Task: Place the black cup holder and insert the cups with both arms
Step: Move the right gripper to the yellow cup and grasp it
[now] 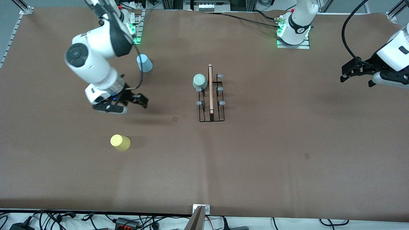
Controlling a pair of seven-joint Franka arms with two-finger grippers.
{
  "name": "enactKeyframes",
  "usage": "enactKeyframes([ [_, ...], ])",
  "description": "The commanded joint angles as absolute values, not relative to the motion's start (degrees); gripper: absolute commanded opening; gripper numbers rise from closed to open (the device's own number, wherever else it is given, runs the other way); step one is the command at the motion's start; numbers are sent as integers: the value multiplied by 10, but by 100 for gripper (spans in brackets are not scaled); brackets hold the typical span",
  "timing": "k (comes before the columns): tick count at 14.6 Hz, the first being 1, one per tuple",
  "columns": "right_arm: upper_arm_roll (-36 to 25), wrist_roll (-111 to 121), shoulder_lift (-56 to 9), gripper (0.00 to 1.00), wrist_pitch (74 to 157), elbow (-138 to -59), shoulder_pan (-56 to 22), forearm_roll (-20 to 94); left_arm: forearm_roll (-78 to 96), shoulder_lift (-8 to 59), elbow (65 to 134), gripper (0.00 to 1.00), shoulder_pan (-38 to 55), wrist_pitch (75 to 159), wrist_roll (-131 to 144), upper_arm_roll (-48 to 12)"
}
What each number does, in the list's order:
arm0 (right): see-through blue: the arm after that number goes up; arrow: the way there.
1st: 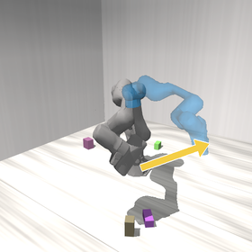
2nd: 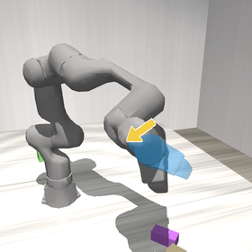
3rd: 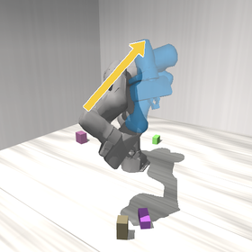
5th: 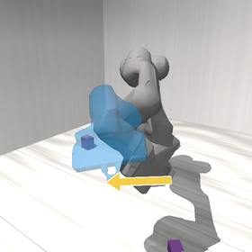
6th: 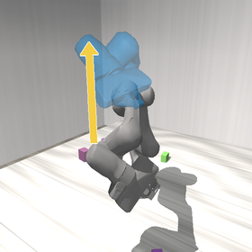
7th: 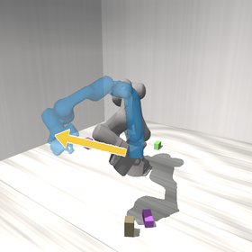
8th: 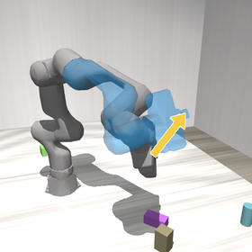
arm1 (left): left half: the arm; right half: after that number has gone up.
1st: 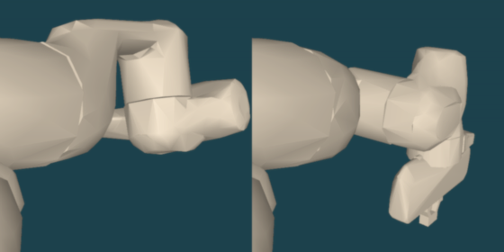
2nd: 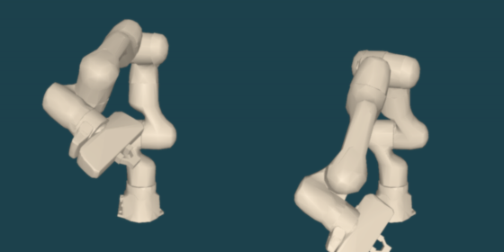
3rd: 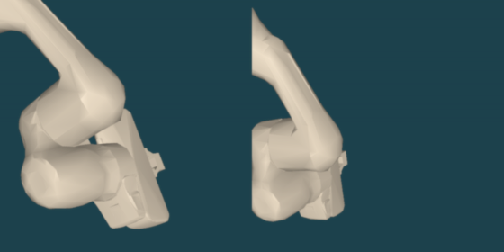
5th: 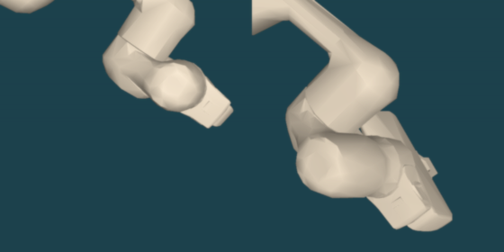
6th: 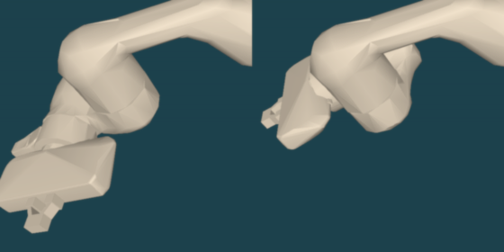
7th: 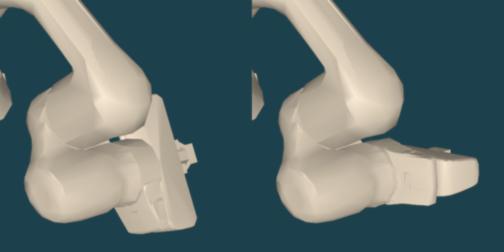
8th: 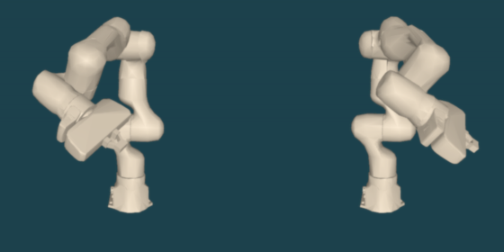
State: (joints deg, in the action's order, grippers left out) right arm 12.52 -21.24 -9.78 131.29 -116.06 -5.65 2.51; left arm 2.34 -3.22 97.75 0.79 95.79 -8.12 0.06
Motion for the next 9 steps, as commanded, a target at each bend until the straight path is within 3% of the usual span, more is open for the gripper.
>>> enactKeyframes([
  [1, 96, -128, -122, 100, 1331, -1158, -46, -26, 16, -27, 964, 100, 6, 946, -75, -2],
  [4, 84, -62, -183, 100, 1384, -1116, -19, -55, 16, -27, 964, 100, 6, 946, -75, -3],
  [9, 76, -30, -271, 100, 1388, -1013, -18, -70, 16, -27, 965, 100, 6, 945, -75, -3],
])
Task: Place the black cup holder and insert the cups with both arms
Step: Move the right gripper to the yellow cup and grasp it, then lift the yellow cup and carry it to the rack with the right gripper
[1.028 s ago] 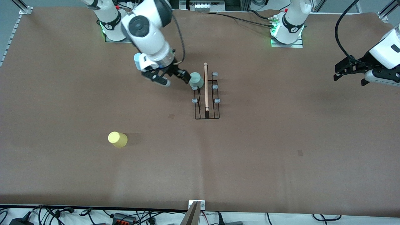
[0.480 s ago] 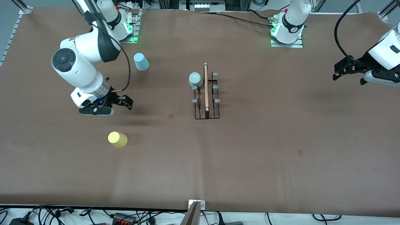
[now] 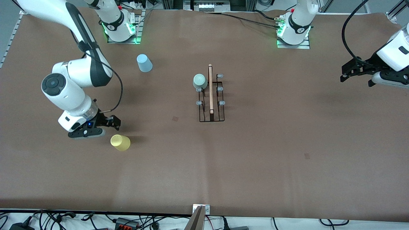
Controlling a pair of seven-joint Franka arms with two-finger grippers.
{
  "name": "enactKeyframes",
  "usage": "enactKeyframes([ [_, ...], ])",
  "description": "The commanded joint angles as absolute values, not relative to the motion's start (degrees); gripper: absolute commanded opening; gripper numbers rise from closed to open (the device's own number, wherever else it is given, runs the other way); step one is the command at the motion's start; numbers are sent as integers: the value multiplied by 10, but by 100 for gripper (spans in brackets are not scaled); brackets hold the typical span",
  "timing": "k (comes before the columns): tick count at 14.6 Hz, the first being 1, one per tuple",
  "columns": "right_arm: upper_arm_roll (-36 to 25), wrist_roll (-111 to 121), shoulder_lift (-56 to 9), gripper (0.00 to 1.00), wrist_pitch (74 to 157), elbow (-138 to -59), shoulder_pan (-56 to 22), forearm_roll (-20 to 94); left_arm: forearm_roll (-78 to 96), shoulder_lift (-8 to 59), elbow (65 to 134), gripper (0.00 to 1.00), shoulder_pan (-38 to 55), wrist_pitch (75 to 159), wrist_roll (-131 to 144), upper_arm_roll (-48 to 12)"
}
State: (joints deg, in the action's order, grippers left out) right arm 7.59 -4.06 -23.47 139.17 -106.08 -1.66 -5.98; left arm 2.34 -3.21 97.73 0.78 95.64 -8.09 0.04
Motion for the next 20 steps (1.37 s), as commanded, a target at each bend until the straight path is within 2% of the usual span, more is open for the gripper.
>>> enactKeyframes([
  [1, 73, -29, -281, 100, 1394, -1013, -18, -71, 16, -27, 965, 100, 6, 945, -75, -3],
  [7, 72, -29, -337, 100, 1451, -1015, -27, -77, 15, -28, 965, 100, 6, 942, -75, -3],
  [19, 65, -40, -353, 100, 1461, -1027, -25, -82, 16, -29, 963, 100, 7, 934, -74, -4],
  [20, 65, -36, -353, 82, 1461, -1027, -25, -82, 16, -29, 963, 100, 7, 935, -74, -4],
])
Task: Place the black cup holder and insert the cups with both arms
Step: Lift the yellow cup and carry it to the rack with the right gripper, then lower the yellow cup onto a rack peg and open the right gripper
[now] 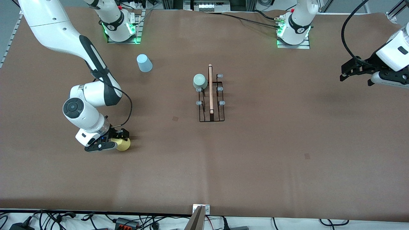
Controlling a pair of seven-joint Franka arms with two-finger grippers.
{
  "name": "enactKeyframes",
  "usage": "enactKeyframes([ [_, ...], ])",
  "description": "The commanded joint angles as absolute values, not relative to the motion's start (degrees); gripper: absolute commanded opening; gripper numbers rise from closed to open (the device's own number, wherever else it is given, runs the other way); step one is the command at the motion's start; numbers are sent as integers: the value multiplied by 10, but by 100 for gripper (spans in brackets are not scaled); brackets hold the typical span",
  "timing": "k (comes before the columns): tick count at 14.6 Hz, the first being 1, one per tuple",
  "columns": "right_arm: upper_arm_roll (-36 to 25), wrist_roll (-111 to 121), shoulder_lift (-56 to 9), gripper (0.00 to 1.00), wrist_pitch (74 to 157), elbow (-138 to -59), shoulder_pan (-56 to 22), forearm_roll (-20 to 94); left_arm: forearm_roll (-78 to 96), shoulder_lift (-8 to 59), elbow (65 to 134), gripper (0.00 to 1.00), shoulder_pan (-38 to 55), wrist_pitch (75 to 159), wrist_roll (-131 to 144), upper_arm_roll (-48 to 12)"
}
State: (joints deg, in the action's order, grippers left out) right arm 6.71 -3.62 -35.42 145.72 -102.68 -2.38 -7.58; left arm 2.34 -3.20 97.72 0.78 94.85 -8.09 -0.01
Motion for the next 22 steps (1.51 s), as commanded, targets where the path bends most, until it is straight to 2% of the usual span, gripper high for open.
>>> enactKeyframes([
  [1, 65, -33, -353, 66, 1461, -1027, -25, -82, 16, -29, 963, 100, 7, 934, -74, -4],
  [4, 65, -31, -352, 35, 1461, -1024, -25, -80, 16, -29, 963, 100, 7, 934, -74, -4],
  [6, 65, -31, -349, 24, 1460, -1023, -26, -79, 16, -29, 963, 100, 7, 934, -74, -4],
  [8, 65, -39, -329, 23, 1451, -1026, -31, -75, 16, -29, 963, 100, 7, 934, -74, -4],
  [14, 69, -317, -210, 19, 1289, -1026, -158, -73, 16, -29, 963, 100, 7, 934, -74, -4],
  [18, 71, -557, -207, 18, 1290, -1004, -270, -72, 16, -29, 963, 100, 6, 933, -75, -3],
  [22, 91, -670, -213, 18, 1309, -985, -315, -74, 16, -29, 964, 100, 6, 933, -75, -3],
])
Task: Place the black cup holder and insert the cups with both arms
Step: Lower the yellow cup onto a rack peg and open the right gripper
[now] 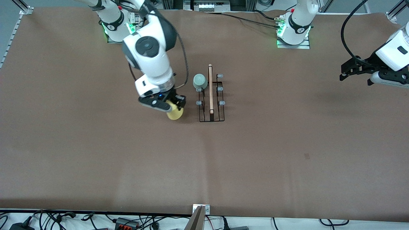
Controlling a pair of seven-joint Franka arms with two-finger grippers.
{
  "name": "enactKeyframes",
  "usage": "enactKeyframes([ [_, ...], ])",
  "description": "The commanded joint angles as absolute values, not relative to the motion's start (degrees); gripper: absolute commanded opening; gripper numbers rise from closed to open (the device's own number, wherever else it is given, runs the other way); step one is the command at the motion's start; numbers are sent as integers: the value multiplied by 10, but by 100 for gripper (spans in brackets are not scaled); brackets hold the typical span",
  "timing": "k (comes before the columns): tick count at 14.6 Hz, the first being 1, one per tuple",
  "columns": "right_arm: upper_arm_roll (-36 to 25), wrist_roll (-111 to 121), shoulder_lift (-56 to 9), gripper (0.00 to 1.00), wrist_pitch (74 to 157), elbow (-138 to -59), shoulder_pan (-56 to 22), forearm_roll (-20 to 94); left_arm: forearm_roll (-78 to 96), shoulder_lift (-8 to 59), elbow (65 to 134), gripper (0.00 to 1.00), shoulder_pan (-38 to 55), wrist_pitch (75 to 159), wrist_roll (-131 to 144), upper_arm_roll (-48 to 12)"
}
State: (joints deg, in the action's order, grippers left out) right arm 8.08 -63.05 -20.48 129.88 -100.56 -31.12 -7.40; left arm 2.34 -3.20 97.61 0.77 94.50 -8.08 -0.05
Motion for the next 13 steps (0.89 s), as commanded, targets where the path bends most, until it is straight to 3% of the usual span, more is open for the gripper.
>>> enactKeyframes([
  [1, 101, -684, -219, 18, 1318, -974, -316, -74, 16, -29, 963, 100, 6, 933, -75, -3],
  [13, 122, -715, -290, 22, 1373, -962, -341, -112, 16, -29, 963, 100, 6, 933, -75, -3],
])
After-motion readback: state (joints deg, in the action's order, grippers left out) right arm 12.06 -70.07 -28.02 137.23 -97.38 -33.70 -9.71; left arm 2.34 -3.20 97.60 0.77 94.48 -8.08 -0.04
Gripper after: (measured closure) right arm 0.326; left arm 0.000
